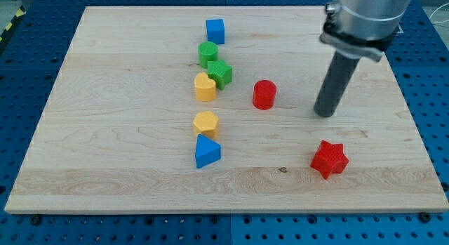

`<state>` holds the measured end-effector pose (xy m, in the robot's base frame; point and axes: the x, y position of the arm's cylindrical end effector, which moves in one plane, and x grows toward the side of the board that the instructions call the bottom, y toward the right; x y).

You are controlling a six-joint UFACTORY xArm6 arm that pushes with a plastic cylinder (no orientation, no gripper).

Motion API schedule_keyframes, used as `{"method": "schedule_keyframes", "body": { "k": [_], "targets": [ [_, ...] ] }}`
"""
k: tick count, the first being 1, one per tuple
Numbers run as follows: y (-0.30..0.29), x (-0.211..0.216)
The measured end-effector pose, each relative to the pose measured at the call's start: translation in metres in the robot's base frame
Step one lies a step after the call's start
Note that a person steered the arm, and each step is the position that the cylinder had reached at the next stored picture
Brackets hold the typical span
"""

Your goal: Move the red circle closer to the yellow hexagon

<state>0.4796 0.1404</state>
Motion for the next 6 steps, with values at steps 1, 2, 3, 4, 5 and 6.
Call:
{"method": "schedule_keyframes", "body": {
  "k": [1,2,3,4,5,6],
  "targets": [
    [-0.032,0.008],
    [-0.008,-0.015],
    [-0.003,-0.032],
    [-0.032,-0.034],
    [-0.064,-0.032],
    [-0.082,-0.031]
  ]
}}
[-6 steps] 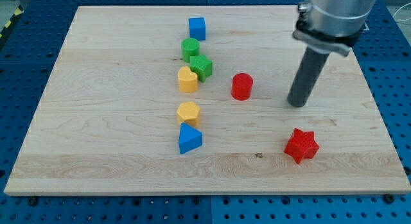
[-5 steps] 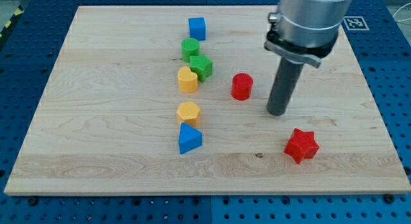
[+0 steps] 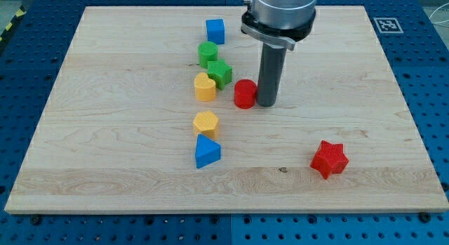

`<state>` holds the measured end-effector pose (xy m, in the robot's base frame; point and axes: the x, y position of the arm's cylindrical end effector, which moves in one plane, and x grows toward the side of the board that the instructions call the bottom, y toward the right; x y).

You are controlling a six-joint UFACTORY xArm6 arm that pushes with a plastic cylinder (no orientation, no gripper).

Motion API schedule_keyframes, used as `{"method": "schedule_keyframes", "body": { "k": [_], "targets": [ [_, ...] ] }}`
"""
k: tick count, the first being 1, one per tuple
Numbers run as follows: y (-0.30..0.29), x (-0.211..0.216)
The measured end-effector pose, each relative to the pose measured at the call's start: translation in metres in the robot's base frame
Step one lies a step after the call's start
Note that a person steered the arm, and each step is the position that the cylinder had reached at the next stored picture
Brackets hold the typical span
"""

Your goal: Move the red circle closer to the yellow hexagon

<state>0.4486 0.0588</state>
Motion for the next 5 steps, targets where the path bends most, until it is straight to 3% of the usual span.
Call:
{"method": "schedule_keyframes", "body": {
  "k": [3,5],
  "targets": [
    [-0.008,-0.042],
    [-0.029,0.002]
  ]
}}
